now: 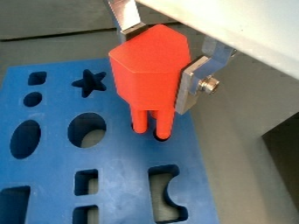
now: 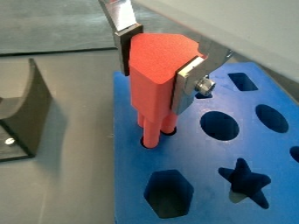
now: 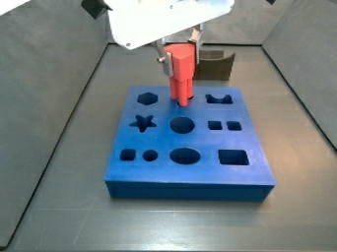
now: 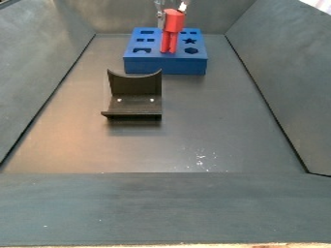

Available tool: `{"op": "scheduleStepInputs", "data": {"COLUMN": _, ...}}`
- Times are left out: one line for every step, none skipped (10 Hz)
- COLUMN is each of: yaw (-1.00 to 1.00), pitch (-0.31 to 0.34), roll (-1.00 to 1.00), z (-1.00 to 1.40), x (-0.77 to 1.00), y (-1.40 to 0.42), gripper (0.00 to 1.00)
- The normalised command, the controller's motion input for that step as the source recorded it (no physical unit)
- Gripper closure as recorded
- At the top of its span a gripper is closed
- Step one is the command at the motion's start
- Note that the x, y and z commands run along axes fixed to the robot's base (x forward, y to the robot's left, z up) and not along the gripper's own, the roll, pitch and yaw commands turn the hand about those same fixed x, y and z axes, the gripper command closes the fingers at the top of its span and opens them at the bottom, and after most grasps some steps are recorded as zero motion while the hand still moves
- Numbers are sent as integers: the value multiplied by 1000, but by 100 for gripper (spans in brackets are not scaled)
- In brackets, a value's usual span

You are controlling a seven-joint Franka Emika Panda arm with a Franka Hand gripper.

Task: Pick up the 3 prong object. Move to above the board. Insert the 3 prong object.
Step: Insert the 3 prong object.

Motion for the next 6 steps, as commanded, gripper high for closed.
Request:
{"op": "scheduleStepInputs", "data": {"yaw": -69, "pitch": -214, "roll": 37, "z": -863, "x": 74, "y": -209, "gripper": 100}}
{"op": "scheduleStepInputs", "data": {"yaw": -74, "pitch": -89, "roll": 174, "z": -831, "x": 149, "y": -143, "gripper": 100}}
{"op": "scheduleStepInputs", "data": {"yaw": -69, "pitch": 0, "roll": 303, "z": -917, "x": 194, "y": -111, "gripper": 100}}
{"op": "scheduleStepInputs", "data": {"yaw": -89, "pitch": 0, "roll": 360, "z": -909, "x": 226, "y": -94, "gripper": 100}}
{"op": "scheduleStepInputs", "data": {"yaw": -83, "pitch": 51, "roll": 389, "z": -829, "x": 243, "y": -103, "gripper": 100}}
{"op": "scheduleStepInputs", "data": {"yaw": -94, "pitch": 203, "roll": 489, "z": -740, "x": 249, "y": -91, "gripper": 100}}
